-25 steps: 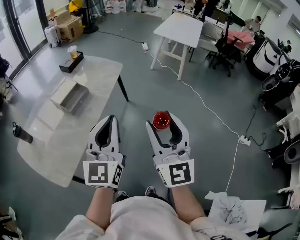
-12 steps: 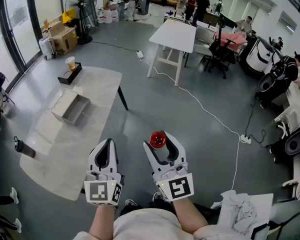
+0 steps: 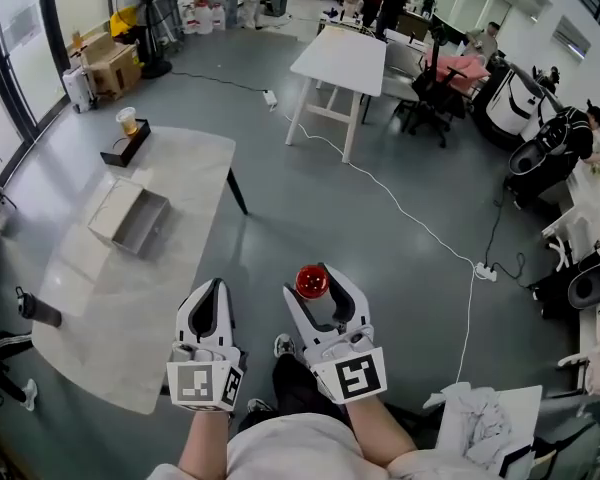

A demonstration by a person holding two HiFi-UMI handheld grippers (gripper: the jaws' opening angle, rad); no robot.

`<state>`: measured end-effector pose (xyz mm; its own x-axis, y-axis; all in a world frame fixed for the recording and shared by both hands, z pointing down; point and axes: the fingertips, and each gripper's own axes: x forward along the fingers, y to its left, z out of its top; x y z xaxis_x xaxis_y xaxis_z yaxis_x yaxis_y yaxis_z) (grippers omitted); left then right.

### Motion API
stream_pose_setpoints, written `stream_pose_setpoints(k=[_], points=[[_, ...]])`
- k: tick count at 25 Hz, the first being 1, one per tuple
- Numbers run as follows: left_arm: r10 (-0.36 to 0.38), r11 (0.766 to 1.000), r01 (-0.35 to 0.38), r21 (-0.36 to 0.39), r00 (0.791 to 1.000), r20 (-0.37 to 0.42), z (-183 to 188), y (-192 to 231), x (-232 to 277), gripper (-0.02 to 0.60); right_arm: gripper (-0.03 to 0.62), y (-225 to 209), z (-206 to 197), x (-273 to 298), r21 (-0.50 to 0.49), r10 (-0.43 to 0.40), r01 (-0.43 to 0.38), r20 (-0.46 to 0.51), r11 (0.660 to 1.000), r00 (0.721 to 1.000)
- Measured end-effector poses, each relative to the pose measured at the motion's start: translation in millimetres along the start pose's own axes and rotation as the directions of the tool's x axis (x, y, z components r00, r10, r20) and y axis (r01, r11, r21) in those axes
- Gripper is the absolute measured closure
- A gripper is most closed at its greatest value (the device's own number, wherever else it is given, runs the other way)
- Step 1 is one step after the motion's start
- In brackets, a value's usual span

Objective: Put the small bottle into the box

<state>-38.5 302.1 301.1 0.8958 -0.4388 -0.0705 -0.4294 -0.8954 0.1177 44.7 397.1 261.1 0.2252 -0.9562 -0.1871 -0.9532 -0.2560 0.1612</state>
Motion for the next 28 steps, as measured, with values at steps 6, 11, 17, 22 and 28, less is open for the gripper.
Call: stream_pose_setpoints(k=[6, 11, 17, 22, 28], points=[[0.023, 0.999, -0.023, 0.023, 1.0, 0.006, 6, 22, 76, 0.56, 0.359, -45, -13, 65, 0.009, 0.032, -0.032, 0.022, 0.999, 0.999], [0.046, 0.998, -0.047, 0.044, 0.999, 0.023, 19, 25, 141, 0.561, 0.359, -93, -11, 113, 0.02, 0.071, -0.072, 0.072, 0.997, 0.995], [0.11, 0.992, -0.109, 0.064, 0.994, -0.011, 3, 40, 183, 0.561, 0.359, -124, -34, 155, 0.06, 0.127, -0.131, 0.058, 0.99, 0.99], [0.179, 0.981, -0.175, 0.08, 0.983, -0.041, -6, 71, 194, 0.561, 0.359, -114, -51, 195, 0.1, 0.199, -0.205, 0.068, 0.974, 0.978], [0.257, 0.966, -0.254, 0.057, 0.965, -0.059, -16, 125, 199, 0.561, 0.359, -84, -76, 245, 0.13, 0.284, -0.285, 0.033, 0.95, 0.958]])
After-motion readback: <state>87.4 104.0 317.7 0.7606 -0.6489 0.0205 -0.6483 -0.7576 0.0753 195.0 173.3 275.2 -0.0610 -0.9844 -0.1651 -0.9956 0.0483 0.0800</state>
